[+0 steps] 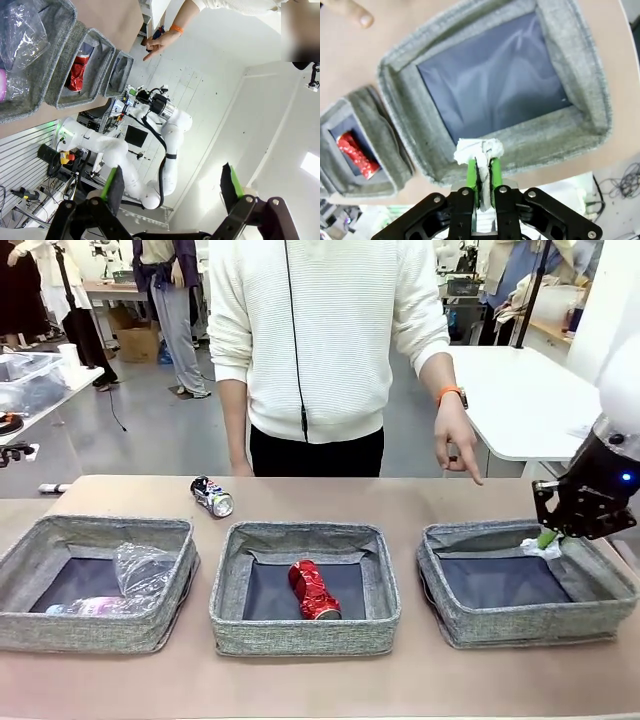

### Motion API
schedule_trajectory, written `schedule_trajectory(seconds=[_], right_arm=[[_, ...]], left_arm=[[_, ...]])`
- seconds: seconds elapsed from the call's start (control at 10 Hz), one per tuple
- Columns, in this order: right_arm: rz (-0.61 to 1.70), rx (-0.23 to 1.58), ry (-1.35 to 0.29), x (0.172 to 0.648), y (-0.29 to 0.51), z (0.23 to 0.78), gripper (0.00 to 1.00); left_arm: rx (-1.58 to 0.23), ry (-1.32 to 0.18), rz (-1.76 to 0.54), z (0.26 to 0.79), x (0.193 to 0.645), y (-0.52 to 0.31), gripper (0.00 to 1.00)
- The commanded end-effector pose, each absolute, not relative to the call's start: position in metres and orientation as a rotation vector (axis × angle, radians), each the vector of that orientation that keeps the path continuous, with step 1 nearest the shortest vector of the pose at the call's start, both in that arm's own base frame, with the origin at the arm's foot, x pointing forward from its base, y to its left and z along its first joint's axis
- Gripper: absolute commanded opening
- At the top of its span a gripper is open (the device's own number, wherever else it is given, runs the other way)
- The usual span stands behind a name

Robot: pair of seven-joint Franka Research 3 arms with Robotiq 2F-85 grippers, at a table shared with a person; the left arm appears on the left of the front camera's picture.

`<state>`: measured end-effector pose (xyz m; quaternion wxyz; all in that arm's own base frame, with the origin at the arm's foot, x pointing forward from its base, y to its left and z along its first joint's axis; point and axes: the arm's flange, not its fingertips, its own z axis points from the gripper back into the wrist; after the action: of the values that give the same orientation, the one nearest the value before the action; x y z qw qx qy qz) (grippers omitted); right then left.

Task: Sort the waste into the appropriate baskets.
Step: Place the picked waste into the Fabric basket indicated by the person.

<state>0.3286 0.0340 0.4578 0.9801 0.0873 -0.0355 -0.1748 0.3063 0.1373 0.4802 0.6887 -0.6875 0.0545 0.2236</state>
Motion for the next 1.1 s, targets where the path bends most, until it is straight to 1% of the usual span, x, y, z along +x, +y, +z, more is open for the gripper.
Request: schedule_trajectory(seconds=[0.0, 0.1, 0.2, 0.3, 1.0], right_arm=[[-0.354, 0.190, -0.082, 0.3261, 0.0424, 0.4597, 0.69], [-0.355, 0.190, -0.086, 0.3259, 0.0428, 0.4602, 1.00], [-0.359, 0.190, -0.088, 0.3257, 0.0422, 0.4606, 0.73], [-0.362, 0.191, -0.091, 0.3250, 0.0417, 0.4616, 1.00], [-0.362, 0.204, -0.095, 0.3262, 0.0412, 0.4640, 1.00]], left_arm=[[-1.535, 0.117, 0.498, 0.4814, 0.3046, 0.1380, 1.00], [-1.535, 0.117, 0.498, 0.4814, 0.3046, 0.1380, 1.00], [-1.535, 0.117, 0.498, 0.4814, 0.3046, 0.1380, 1.00], [-1.535, 0.117, 0.498, 0.4814, 0.3046, 0.1380, 1.00], [-1.535, 0.117, 0.498, 0.4814, 0.3046, 0.1380, 1.00]])
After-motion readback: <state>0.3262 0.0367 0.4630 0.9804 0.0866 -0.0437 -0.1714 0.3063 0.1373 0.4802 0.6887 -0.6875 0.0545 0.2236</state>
